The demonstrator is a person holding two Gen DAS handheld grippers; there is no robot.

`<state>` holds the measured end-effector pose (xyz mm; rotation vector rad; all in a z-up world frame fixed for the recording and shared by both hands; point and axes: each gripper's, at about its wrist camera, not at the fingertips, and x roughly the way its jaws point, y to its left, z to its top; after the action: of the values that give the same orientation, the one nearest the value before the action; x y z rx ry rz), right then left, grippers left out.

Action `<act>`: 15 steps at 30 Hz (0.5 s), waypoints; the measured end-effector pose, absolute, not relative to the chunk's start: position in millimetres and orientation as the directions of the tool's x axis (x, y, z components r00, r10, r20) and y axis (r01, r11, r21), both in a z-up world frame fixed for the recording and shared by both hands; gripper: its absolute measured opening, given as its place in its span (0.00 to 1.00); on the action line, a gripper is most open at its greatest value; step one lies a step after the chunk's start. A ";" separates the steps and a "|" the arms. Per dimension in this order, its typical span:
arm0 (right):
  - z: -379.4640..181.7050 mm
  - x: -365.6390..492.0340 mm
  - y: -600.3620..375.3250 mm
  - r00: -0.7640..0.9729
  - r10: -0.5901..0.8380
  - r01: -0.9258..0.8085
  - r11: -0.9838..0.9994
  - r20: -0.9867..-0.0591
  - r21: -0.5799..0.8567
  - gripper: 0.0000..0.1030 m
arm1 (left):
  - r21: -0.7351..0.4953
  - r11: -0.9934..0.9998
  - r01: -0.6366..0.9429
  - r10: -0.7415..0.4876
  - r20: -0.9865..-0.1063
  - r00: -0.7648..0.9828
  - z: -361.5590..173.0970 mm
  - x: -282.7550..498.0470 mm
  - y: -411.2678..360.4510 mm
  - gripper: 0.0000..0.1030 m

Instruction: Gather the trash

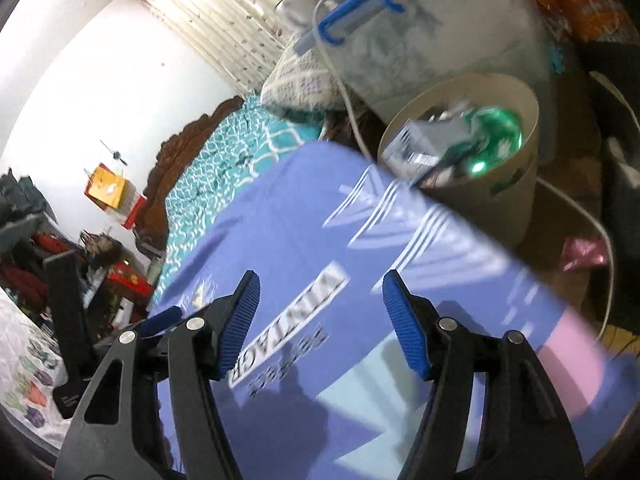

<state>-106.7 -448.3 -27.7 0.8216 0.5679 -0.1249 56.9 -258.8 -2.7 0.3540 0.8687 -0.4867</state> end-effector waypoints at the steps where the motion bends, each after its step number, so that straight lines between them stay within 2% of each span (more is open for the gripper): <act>1: -27.6 -107.3 -439.0 0.841 0.097 0.327 0.693 -0.532 0.643 0.66 | 0.100 0.844 0.526 -0.252 -0.792 0.555 -1.0 55.1 -249.2 0.88; 3: -28.4 -111.4 -418.0 0.833 0.063 0.348 0.711 -0.549 0.611 0.70 | 0.093 0.865 0.492 -0.242 -0.783 0.573 -0.8 49.8 -229.9 0.92; 8: -29.2 -118.9 -382.5 0.804 0.044 0.377 0.733 -0.592 0.567 0.73 | 0.119 0.885 0.450 -0.211 -0.760 0.615 1.1 35.5 -197.1 0.92; 15: -13.1 -123.1 -357.9 0.805 0.017 0.374 0.762 -0.593 0.528 0.80 | 0.136 0.879 0.456 -0.222 -0.731 0.646 9.8 20.4 -175.2 0.92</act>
<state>-123.1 -357.9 -13.1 0.6850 0.6146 -0.2080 20.4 -175.2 9.8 0.3229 0.7793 -0.3938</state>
